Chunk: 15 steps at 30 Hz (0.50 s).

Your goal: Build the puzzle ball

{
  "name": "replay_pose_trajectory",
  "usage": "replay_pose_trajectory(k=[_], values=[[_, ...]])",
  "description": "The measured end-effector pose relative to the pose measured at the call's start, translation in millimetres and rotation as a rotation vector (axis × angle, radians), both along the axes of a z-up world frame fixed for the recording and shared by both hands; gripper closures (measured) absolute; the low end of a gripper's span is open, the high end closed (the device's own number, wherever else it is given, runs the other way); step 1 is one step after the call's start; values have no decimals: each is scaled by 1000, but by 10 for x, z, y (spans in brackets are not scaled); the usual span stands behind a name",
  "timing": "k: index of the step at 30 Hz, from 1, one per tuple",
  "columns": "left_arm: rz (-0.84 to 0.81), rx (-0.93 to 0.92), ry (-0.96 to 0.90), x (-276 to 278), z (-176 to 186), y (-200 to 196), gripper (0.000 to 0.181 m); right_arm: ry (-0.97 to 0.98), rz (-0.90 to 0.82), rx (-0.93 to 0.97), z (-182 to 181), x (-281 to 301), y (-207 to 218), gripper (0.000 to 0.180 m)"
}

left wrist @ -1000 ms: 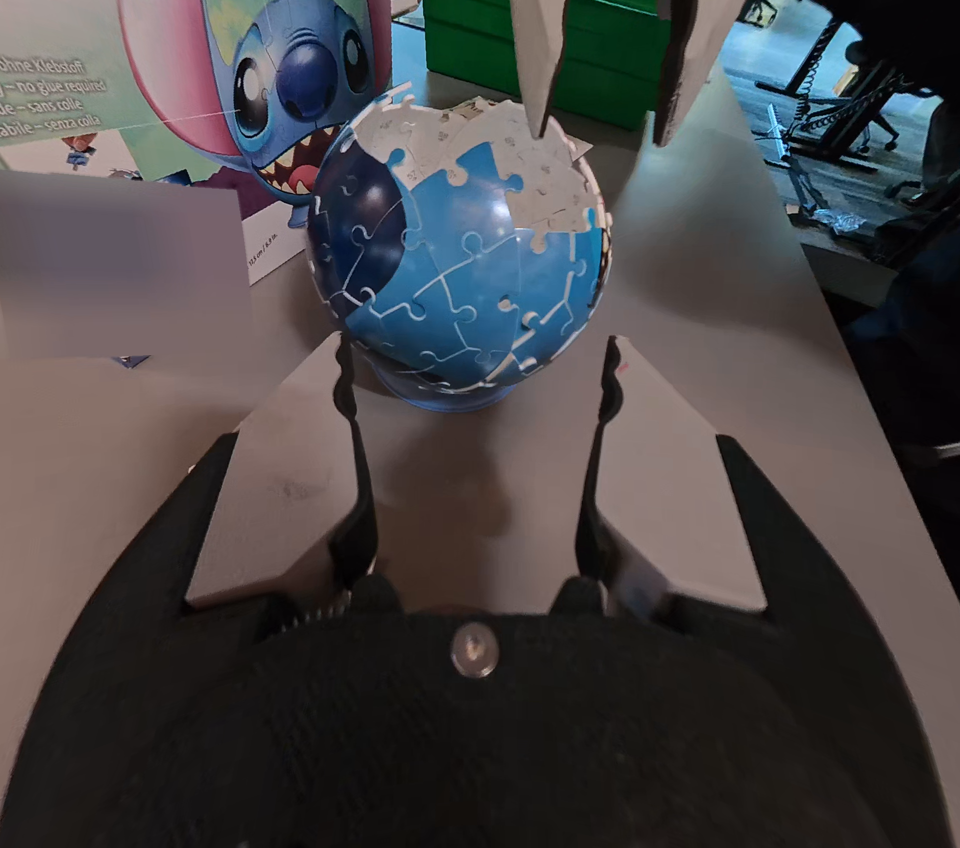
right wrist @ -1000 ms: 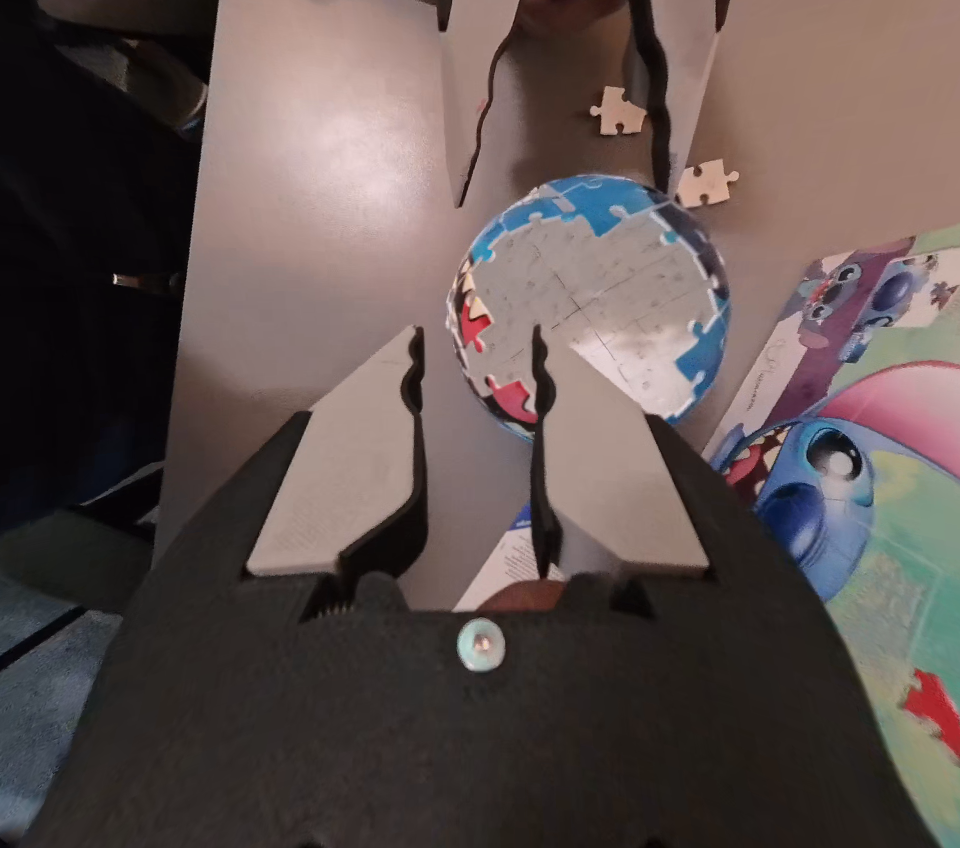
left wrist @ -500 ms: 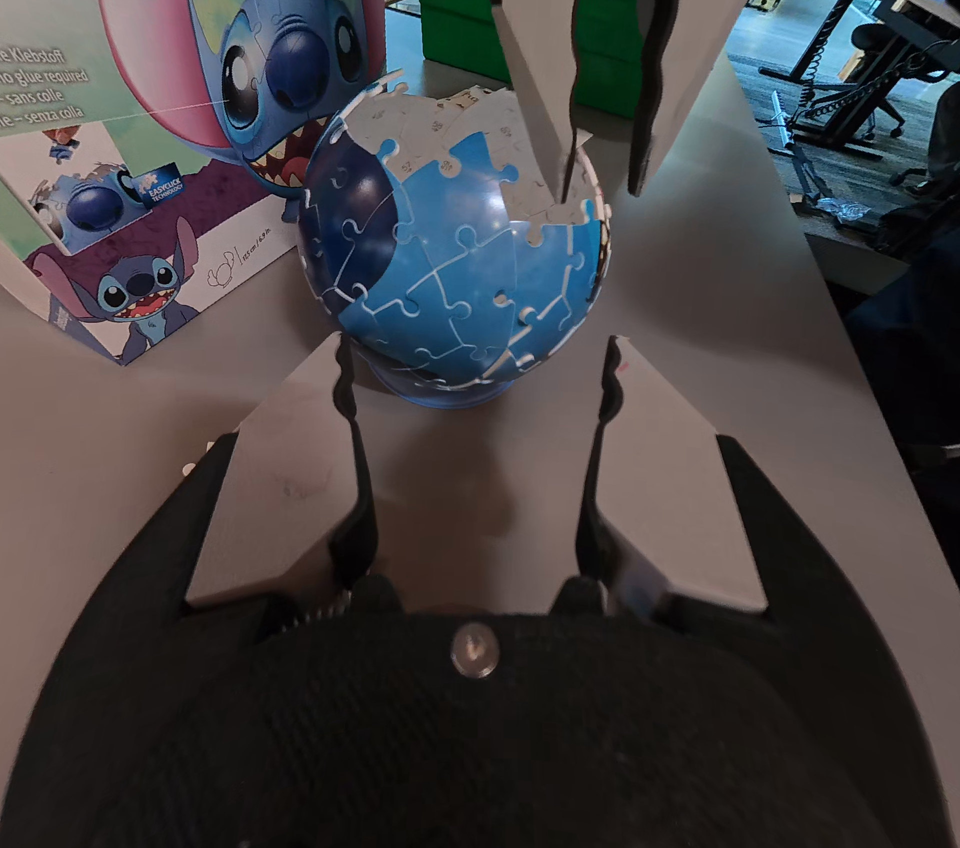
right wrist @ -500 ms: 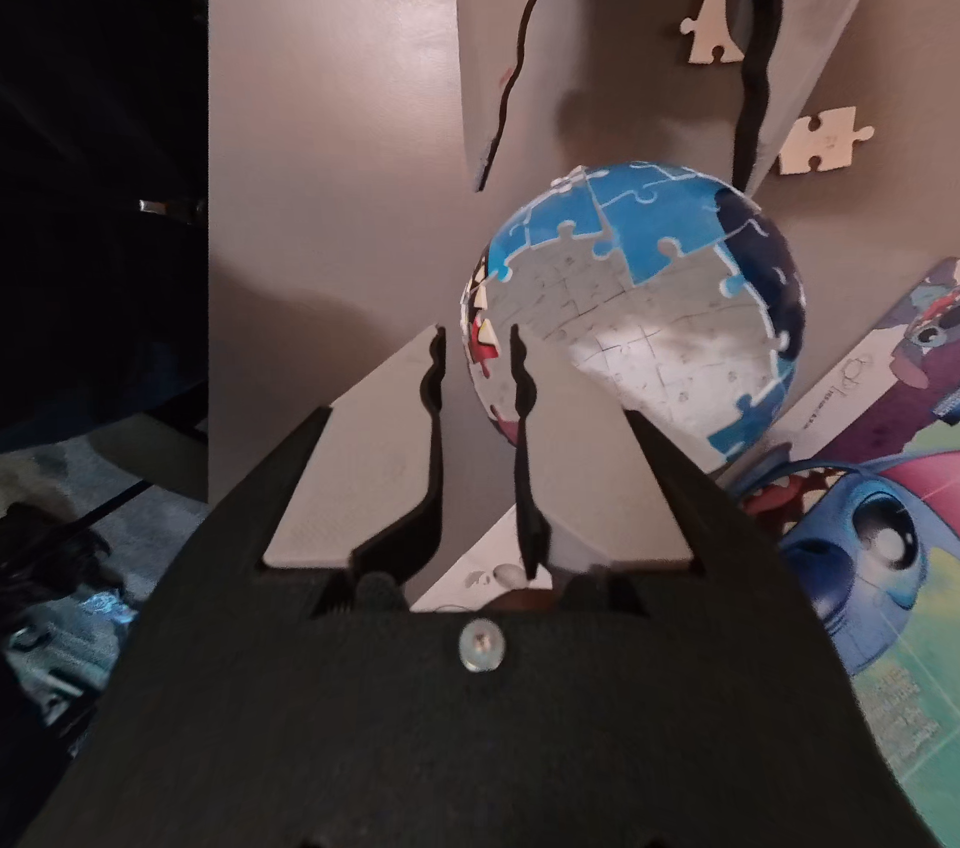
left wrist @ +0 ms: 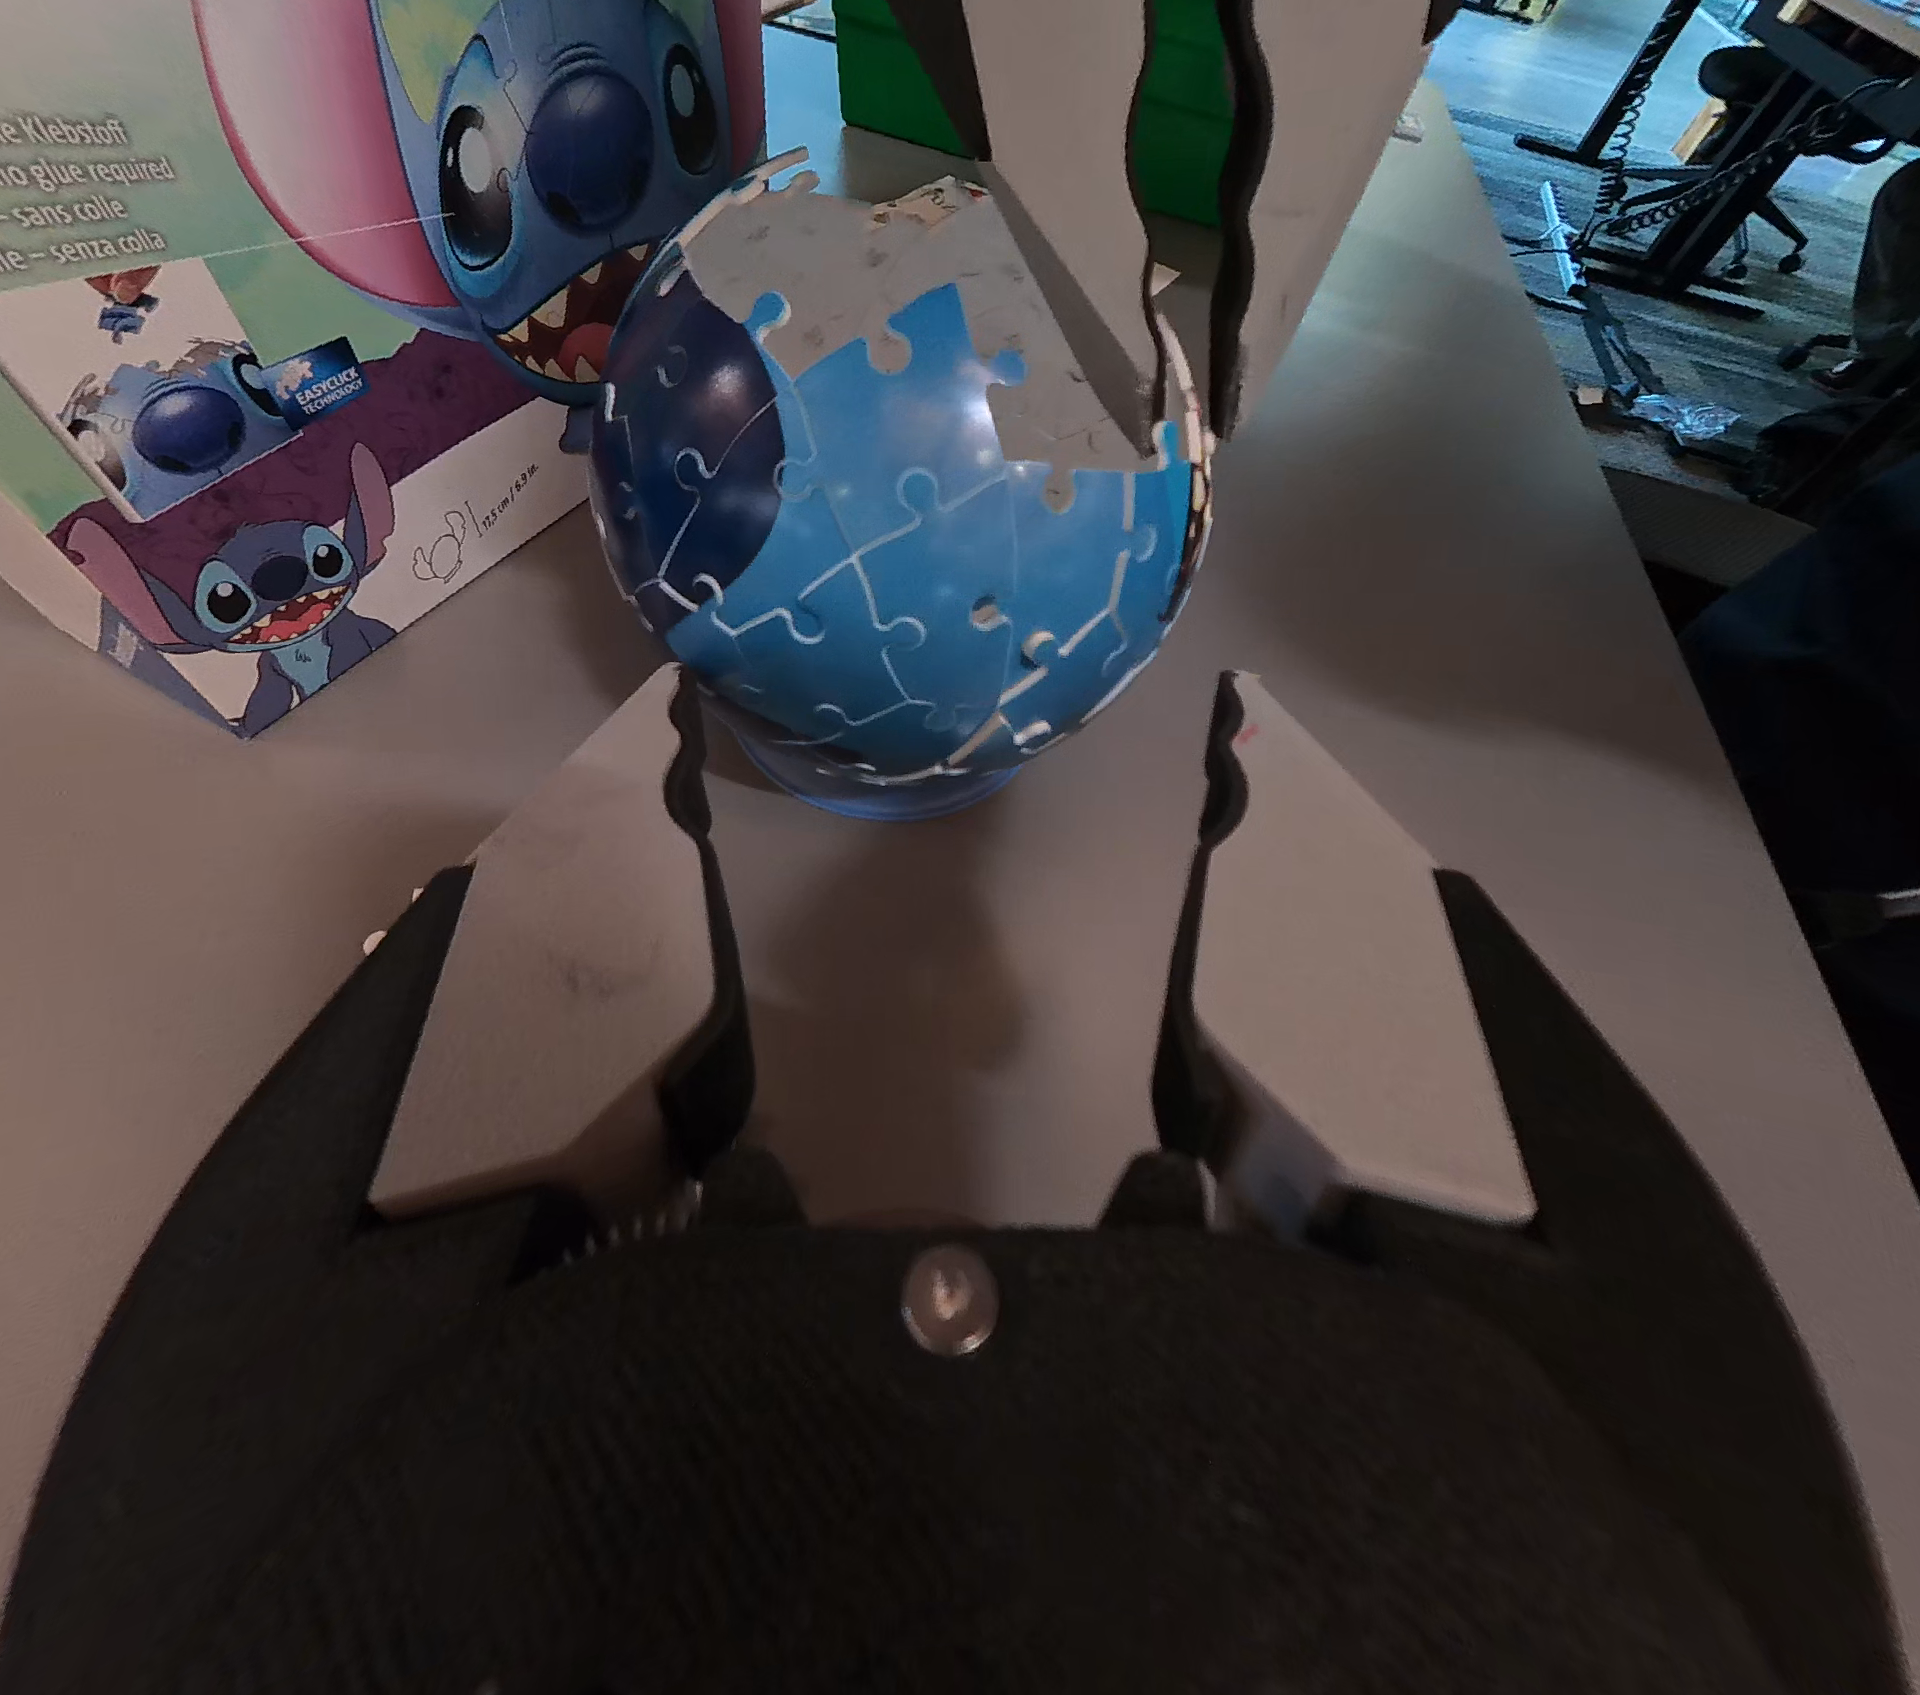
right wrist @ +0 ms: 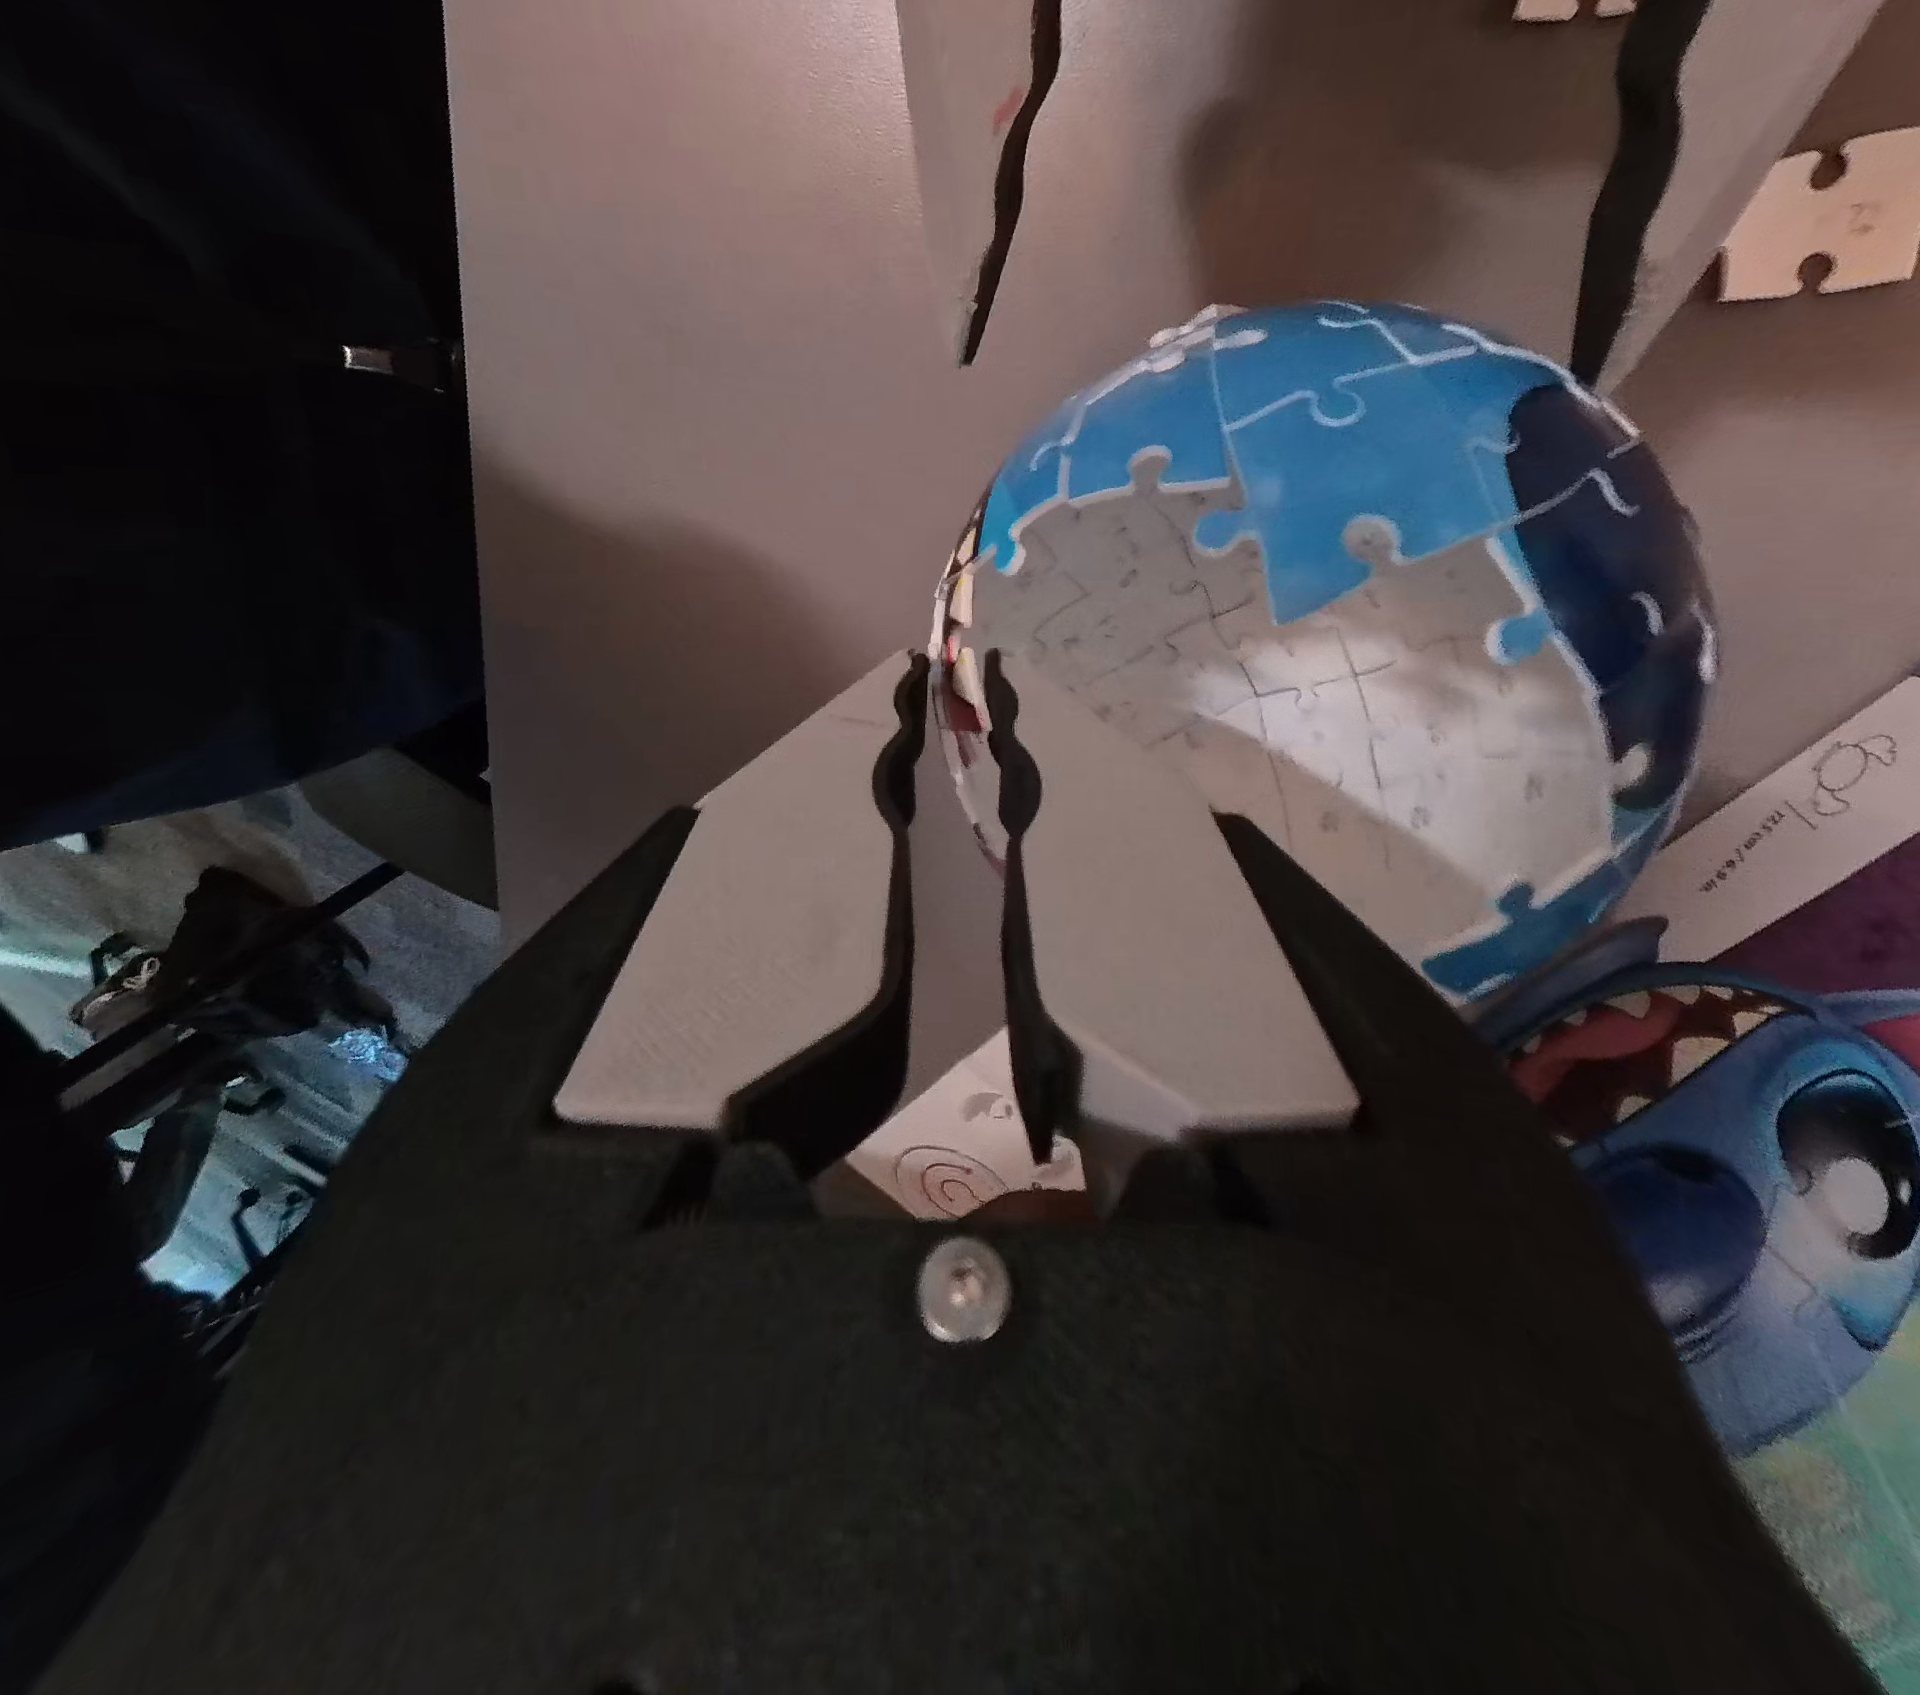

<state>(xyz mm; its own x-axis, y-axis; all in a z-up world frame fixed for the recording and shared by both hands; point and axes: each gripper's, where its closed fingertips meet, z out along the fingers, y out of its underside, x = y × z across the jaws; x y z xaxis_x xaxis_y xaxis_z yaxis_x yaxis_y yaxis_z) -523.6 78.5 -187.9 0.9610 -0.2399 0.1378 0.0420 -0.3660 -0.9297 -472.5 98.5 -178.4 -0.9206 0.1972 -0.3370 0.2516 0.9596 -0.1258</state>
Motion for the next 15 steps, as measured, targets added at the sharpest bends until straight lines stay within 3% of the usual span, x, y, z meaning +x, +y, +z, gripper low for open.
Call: replay_pose_trajectory(k=[15], values=[[3, -4, -4, 11, -9, 11, 83, 46, 60, -13, -28, 27, -51, 180]])
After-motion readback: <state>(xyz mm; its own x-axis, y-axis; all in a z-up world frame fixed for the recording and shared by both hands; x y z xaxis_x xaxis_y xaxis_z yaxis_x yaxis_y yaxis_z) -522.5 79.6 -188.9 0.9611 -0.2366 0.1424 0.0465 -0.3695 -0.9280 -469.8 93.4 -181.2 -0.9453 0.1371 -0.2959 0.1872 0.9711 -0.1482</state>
